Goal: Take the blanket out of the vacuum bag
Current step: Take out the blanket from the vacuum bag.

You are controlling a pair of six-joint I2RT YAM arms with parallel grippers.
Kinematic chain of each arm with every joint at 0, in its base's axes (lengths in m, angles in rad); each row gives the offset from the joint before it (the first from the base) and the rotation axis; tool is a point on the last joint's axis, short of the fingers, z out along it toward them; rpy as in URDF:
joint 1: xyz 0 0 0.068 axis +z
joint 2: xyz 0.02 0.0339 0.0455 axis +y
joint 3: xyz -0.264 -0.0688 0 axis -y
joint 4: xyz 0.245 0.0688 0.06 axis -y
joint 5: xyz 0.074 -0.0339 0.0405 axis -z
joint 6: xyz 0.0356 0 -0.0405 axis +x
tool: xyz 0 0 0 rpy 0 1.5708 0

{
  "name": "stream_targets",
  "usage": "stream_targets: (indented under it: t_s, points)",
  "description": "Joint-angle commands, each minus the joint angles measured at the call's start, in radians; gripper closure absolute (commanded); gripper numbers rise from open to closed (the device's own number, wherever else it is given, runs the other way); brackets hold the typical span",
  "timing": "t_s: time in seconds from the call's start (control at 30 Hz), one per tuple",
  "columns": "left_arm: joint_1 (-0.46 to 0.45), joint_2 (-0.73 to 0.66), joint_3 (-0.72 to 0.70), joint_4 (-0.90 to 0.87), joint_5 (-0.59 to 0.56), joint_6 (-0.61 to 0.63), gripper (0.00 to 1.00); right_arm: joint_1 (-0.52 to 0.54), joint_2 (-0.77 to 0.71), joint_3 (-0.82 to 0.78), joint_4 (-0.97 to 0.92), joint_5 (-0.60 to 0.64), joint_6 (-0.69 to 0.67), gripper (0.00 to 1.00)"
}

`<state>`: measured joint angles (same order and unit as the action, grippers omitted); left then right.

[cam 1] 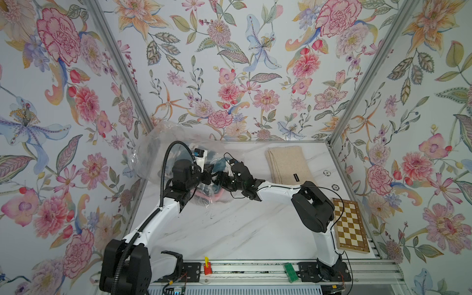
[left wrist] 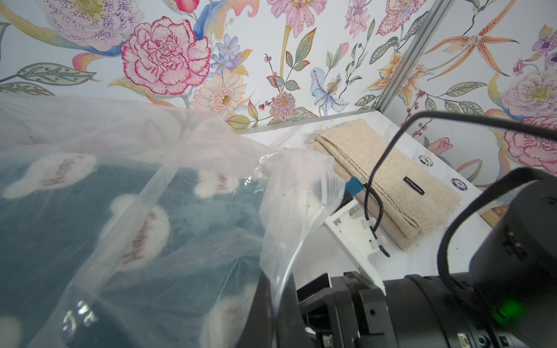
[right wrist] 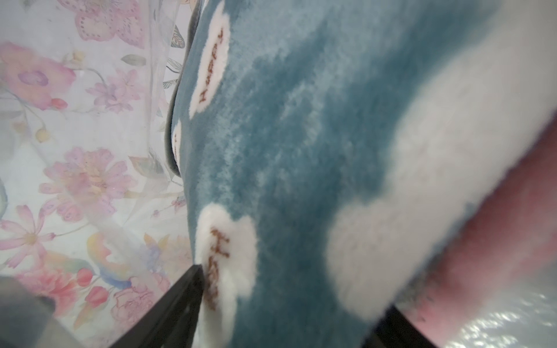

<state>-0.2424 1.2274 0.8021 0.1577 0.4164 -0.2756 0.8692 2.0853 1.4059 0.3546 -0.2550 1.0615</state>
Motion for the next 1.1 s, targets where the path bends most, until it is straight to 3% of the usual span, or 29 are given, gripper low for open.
stream_targets:
  t_s: [0.0, 1.07]
  points:
    - [0.007, 0.009, 0.037, 0.003, 0.025, 0.016, 1.00, 0.004, -0.030, 0.032, -0.014, 0.003, -0.027, 0.25]
    - [0.008, 0.001, 0.042, 0.003, 0.030, 0.016, 1.00, 0.012, -0.085, 0.178, -0.250, -0.027, -0.139, 0.22]
